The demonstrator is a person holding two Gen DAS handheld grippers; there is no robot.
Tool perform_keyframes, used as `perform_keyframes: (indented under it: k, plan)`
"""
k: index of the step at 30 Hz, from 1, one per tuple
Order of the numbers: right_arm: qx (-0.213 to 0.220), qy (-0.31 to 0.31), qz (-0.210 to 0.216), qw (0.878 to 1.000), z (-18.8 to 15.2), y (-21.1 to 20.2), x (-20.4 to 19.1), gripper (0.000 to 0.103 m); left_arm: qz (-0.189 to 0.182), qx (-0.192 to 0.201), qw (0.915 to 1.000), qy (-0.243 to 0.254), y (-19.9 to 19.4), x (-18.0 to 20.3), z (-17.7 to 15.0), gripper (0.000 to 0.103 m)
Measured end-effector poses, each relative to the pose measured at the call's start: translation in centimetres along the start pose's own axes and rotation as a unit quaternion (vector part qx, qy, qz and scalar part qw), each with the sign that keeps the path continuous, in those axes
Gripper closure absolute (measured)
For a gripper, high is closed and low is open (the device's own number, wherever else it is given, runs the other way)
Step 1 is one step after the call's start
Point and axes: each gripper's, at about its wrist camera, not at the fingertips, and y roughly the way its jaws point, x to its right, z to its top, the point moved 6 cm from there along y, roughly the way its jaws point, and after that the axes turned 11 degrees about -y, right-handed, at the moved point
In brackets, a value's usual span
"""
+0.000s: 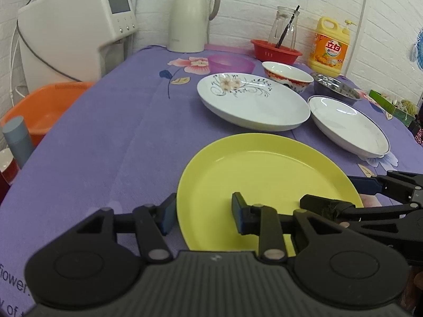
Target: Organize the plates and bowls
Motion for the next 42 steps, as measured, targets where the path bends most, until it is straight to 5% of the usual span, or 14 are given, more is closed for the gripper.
perform_keyframes:
  k: [2, 3, 8, 16, 30, 42]
  plan:
    - [0.002, 0.011, 0.016, 1.0, 0.1, -0.5, 0.6, 0.003, -0.012, 0.008, 0.9997, -0.019, -0.8, -0.5, 0.5, 0.031]
    - [0.014, 0.021, 0.018, 1.0, 0.4, -1.4, 1.3, 0.003, -0.019, 0.02, 0.9994, -0.022, -1.3, -0.7, 1.0, 0.028]
    - [0.069, 0.003, -0.022, 0.997, 4.2, -3.8, 4.7, 0.0, -0.037, 0.05, 0.9976, -0.029, -1.9, -1.2, 4.4, 0.027]
    - [0.057, -0.011, 0.001, 0.998, 10.1, 4.2, 8.9, 0.0, -0.015, 0.057, 0.9981, -0.02, 0.6, -1.8, 7.0, 0.025]
    - [-0.015, -0.024, 0.014, 0.999, 11.2, 11.2, 9.4, 0.0, -0.003, 0.042, 0.9983, -0.041, 3.7, -5.5, 9.9, 0.023]
    - [0.014, -0.018, 0.038, 0.999, 12.0, 11.0, 7.1, 0.0, 0.0, 0.027, 0.9995, -0.017, 6.9, -3.5, 11.1, 0.023]
